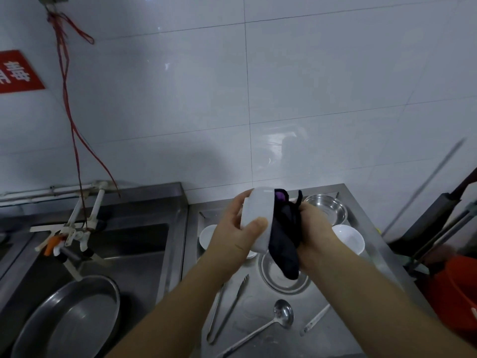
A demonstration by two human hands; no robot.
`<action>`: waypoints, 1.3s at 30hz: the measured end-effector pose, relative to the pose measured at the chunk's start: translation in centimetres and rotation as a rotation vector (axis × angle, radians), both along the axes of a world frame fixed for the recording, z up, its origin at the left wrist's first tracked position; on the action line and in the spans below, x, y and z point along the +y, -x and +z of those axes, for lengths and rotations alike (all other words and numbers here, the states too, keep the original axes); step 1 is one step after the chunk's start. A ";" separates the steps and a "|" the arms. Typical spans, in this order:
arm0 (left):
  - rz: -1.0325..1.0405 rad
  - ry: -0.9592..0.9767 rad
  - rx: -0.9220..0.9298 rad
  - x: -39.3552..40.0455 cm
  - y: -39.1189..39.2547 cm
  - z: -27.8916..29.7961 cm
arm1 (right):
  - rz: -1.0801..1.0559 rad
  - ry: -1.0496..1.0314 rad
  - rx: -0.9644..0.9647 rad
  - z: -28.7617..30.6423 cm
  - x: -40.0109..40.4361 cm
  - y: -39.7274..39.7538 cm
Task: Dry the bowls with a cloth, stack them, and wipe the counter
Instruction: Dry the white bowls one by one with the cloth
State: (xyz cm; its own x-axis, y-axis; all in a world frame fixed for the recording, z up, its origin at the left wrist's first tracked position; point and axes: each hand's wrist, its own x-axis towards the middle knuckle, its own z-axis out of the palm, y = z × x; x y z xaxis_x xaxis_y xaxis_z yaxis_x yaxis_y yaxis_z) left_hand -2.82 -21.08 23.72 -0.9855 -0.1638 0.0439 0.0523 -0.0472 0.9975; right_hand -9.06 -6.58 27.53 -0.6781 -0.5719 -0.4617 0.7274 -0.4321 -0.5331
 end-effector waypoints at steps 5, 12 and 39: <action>-0.084 0.230 0.005 -0.8 -0.6 -0.2 | 0.088 -0.047 0.053 -0.5 1.1 0.6; -0.143 0.499 -0.040 -2.5 -0.2 0.7 | 0.045 -0.044 0.128 -1.8 1.4 0.1; 0.212 -0.706 -0.270 -2.0 -0.2 -1.0 | -0.391 -0.261 0.163 -6.0 1.2 -0.9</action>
